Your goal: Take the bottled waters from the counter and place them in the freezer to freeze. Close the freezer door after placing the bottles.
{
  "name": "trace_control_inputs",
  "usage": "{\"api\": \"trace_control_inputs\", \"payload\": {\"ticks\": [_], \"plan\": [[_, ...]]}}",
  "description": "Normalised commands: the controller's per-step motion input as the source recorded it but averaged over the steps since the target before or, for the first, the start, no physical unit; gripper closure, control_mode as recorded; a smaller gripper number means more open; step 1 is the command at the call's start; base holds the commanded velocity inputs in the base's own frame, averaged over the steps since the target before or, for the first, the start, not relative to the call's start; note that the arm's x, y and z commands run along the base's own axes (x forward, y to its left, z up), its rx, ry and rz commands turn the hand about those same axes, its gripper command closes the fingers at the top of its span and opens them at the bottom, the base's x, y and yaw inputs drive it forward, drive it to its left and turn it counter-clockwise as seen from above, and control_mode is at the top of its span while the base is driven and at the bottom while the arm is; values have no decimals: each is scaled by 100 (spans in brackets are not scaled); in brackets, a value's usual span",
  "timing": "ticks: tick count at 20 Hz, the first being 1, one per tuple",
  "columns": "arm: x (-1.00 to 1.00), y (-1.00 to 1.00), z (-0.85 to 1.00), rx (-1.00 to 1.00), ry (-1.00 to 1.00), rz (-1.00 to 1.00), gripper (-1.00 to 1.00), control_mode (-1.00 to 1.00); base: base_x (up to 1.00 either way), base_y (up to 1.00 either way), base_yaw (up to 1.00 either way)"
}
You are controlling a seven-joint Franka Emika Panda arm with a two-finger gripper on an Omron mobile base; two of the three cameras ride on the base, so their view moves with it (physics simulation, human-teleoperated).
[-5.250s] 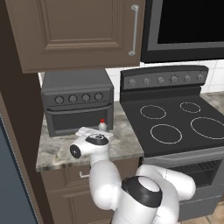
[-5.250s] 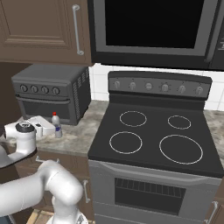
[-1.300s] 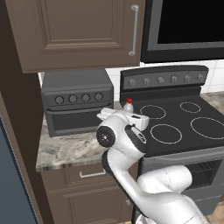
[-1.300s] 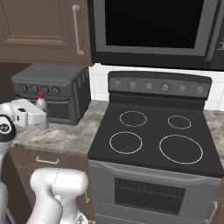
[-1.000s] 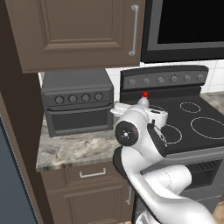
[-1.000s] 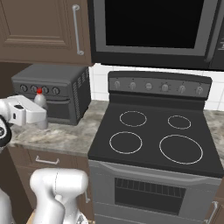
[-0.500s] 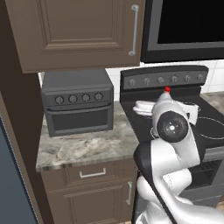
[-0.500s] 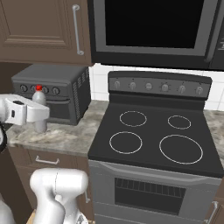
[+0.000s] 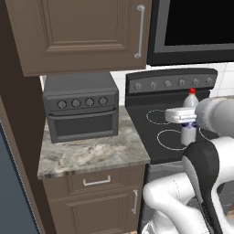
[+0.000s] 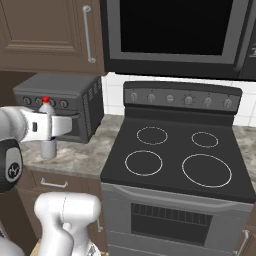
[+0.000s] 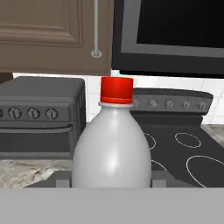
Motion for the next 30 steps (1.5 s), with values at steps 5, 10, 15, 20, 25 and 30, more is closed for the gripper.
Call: {"api": "trace_control_inputs", "payload": {"ticks": [5,10,15,20,25,30], "plan": [[-15,0,0,0,-6,25,100,-100,0,0,0],[-10,-2,0,1,-13,9,100,-100,0,0,0],[0,1,0,5,-10,-3,100,-100,0,0,0],[0,4,-2,7,-12,-9,100,-100,0,0,0],[0,1,-7,10,-14,-8,100,-100,0,0,0],[0,0,-16,4,-11,-3,100,-100,0,0,0]]}}
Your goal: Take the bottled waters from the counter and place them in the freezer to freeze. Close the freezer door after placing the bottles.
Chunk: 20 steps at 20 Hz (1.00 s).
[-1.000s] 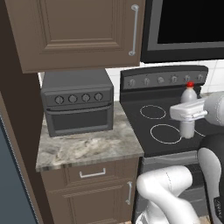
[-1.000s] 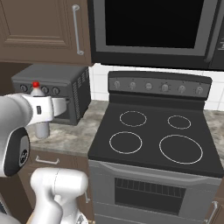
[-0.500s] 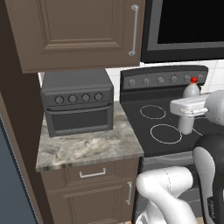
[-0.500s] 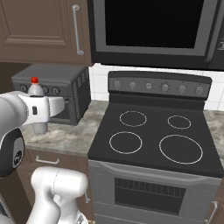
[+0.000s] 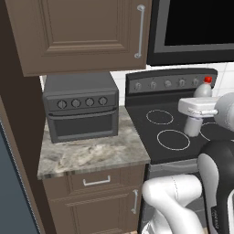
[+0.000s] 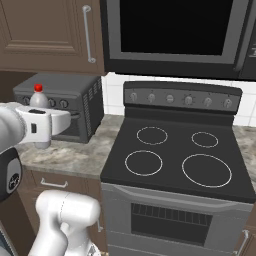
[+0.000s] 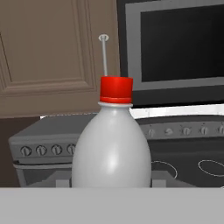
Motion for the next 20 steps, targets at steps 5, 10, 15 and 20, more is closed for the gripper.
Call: {"api": "trace_control_inputs", "payload": {"ticks": [5,10,15,20], "plan": [[0,0,-14,-4,-8,0,100,-100,0,0,0],[0,0,-8,-4,-5,0,100,-100,0,0,0],[0,0,0,0,0,0,100,-100,0,0,0],[0,0,0,0,0,0,100,-100,0,0,0]]}}
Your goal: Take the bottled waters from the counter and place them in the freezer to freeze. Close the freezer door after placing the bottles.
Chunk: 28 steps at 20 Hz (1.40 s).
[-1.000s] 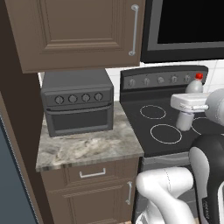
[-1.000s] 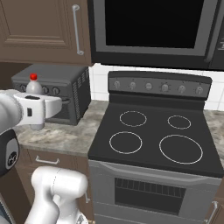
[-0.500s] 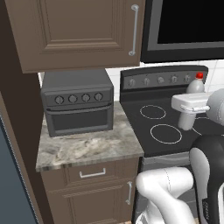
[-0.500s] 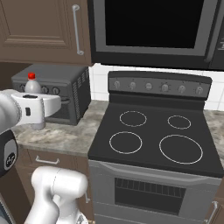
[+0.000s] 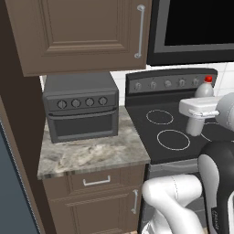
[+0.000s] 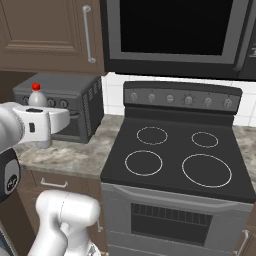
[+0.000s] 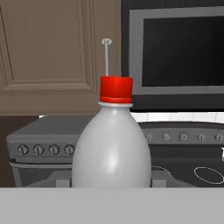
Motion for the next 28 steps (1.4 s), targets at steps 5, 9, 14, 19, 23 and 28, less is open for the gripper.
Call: {"api": "trace_control_inputs", "payload": {"ticks": [5,9,14,19,23,28], "plan": [[-8,0,0,0,0,0,100,-100,0,0,0],[0,0,0,0,0,0,100,100,-33,9,1],[0,0,0,0,0,0,100,100,-43,20,2],[0,0,0,0,0,0,100,100,-57,32,0],[0,0,0,0,0,0,100,100,-54,50,0],[0,0,0,0,0,0,100,100,-43,72,0]]}}
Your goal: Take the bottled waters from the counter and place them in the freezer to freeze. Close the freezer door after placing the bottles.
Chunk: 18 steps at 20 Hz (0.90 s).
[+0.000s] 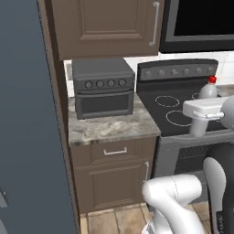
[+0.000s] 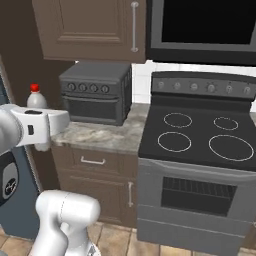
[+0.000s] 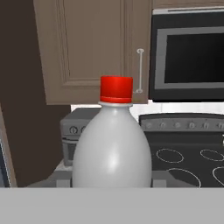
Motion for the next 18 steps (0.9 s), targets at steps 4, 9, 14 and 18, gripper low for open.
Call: {"api": "trace_control_inputs", "payload": {"ticks": [4,9,14,18], "plan": [[0,0,0,0,0,0,100,100,-17,91,0],[0,0,0,0,0,0,100,100,0,100,1],[0,0,0,0,0,0,100,100,0,98,3],[0,0,0,0,0,0,100,100,0,53,28]]}}
